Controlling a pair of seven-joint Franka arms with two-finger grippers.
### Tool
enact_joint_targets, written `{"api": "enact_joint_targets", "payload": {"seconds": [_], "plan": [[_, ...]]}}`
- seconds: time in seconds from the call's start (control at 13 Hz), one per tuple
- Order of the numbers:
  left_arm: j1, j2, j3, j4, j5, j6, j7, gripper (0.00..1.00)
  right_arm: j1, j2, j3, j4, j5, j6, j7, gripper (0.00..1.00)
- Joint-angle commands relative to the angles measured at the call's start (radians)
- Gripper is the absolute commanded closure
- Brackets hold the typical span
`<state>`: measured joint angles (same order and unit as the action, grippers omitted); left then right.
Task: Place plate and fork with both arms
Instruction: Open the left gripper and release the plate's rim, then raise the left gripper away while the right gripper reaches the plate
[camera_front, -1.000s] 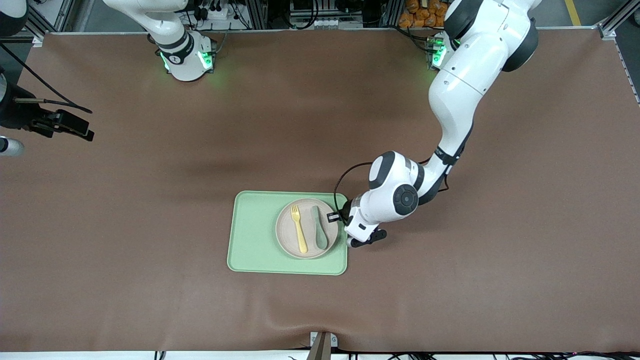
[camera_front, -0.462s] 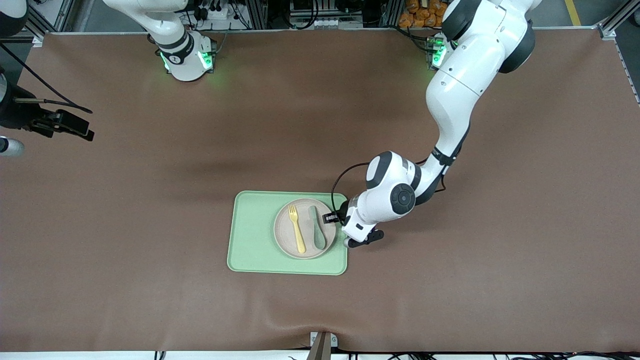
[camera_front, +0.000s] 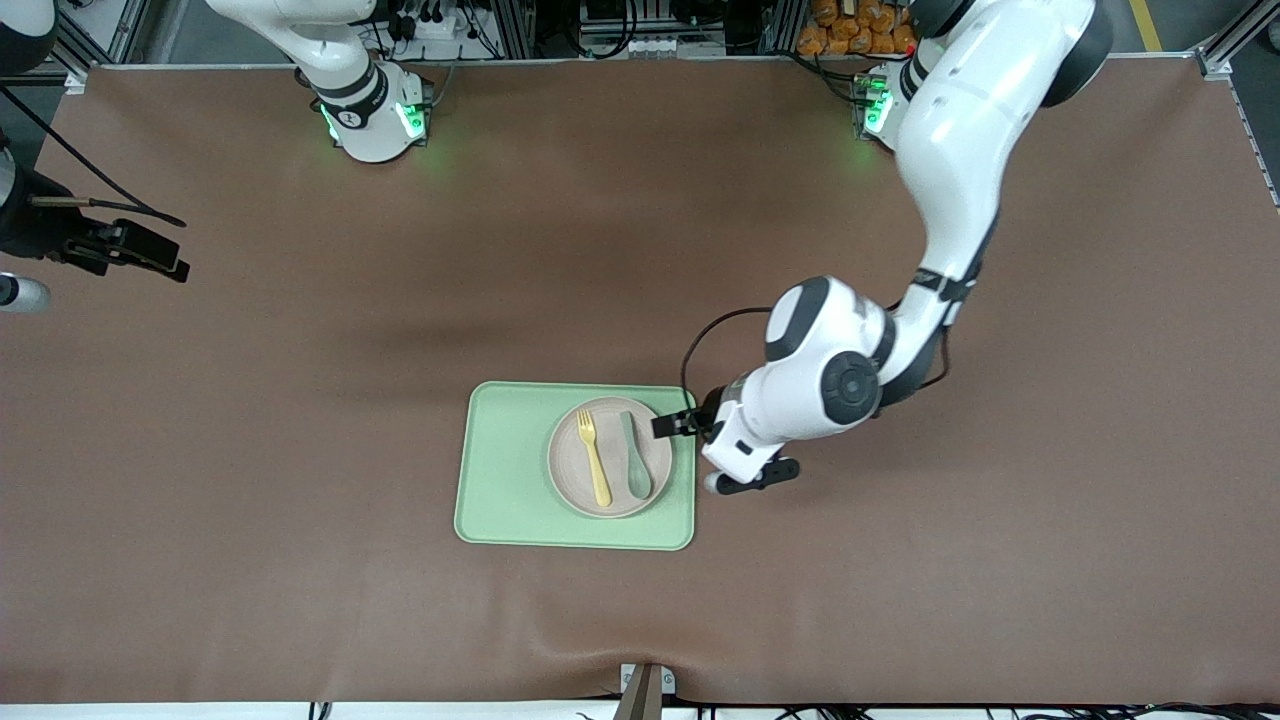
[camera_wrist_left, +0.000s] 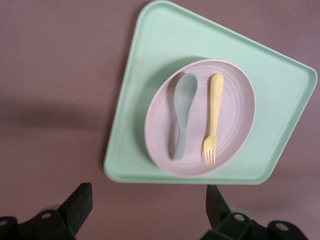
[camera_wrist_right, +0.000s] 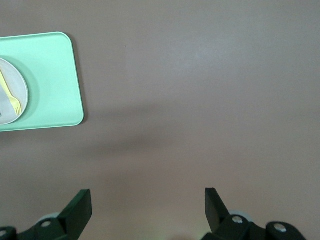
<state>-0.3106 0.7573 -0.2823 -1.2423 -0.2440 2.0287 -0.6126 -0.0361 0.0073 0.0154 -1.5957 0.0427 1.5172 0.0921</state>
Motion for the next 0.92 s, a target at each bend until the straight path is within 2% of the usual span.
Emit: {"api": "enact_joint_targets", "payload": {"seconds": [0.0, 0.15, 0.31, 0.54, 0.62, 0.85], "plan": [[0.066, -0.171, 0.011, -0.055, 0.073, -0.198, -0.013, 0.00, 0.007, 0.000, 0.011, 0.002, 0.014, 0.004, -0.005, 0.00], [0.123, -0.252, 0.011, -0.057, 0.142, -0.333, 0.028, 0.00, 0.024, 0.031, 0.011, 0.037, 0.016, 0.005, 0.001, 0.00], [0.171, -0.355, 0.011, -0.093, 0.237, -0.410, 0.057, 0.00, 0.088, 0.074, 0.009, 0.097, 0.013, -0.003, 0.005, 0.00], [0.282, -0.542, 0.003, -0.245, 0.267, -0.416, 0.176, 0.00, 0.123, 0.137, 0.011, 0.126, 0.038, 0.021, 0.038, 0.00], [0.319, -0.588, 0.002, -0.279, 0.256, -0.416, 0.230, 0.00, 0.142, 0.166, 0.011, 0.154, 0.074, 0.046, 0.069, 0.00], [0.358, -0.685, 0.002, -0.351, 0.253, -0.416, 0.267, 0.00, 0.215, 0.244, 0.011, 0.189, 0.082, 0.115, 0.175, 0.00]]}}
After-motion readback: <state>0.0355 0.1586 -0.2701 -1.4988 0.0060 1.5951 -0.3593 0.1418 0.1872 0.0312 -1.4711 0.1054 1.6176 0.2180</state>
